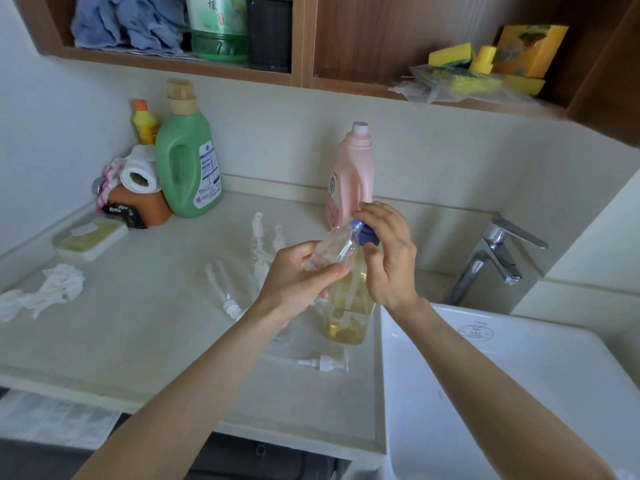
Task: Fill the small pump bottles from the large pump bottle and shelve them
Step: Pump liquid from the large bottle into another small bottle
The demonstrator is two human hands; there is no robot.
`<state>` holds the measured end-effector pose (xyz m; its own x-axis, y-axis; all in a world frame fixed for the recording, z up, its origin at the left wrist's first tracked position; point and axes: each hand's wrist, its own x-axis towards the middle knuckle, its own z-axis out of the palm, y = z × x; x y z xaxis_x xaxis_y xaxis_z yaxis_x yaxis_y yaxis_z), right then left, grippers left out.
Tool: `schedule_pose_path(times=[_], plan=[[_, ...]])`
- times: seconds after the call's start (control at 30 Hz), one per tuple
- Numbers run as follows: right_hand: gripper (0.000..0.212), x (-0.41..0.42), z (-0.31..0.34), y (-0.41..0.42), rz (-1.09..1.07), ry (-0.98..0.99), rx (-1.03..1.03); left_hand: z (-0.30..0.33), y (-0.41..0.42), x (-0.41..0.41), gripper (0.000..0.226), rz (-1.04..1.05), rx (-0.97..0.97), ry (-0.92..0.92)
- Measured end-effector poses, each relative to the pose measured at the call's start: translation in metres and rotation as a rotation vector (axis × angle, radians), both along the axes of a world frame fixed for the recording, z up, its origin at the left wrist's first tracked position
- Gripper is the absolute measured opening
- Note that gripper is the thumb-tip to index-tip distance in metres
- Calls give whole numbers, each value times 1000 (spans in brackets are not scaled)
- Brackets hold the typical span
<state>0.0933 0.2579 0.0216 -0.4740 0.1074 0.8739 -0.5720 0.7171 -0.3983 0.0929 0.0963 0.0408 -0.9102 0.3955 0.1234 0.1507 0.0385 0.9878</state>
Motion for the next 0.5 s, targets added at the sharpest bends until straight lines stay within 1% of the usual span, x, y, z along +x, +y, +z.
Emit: schedule_pose_path(times=[0.13, 0.27, 0.33, 0.37, 0.43, 0.5], plan=[[42, 4, 3, -1, -8, -44, 25, 2, -3, 0, 8, 4, -16, -18], [39, 8, 28, 7, -6, -98, 58, 5, -1, 1, 12, 0, 3, -32], [50, 9, 39, 12, -4, -108, 88, 8, 1, 2, 20, 3, 26, -33], [52, 9, 40, 12, 0, -118, 87, 10, 2, 2, 27, 13, 30, -36], [43, 10, 35, 12, -3, -121, 58, 11, 3, 3, 38, 37, 40, -53], [40, 10, 26, 8, -1, -95, 18, 8, 5, 3, 40, 54, 56, -66]])
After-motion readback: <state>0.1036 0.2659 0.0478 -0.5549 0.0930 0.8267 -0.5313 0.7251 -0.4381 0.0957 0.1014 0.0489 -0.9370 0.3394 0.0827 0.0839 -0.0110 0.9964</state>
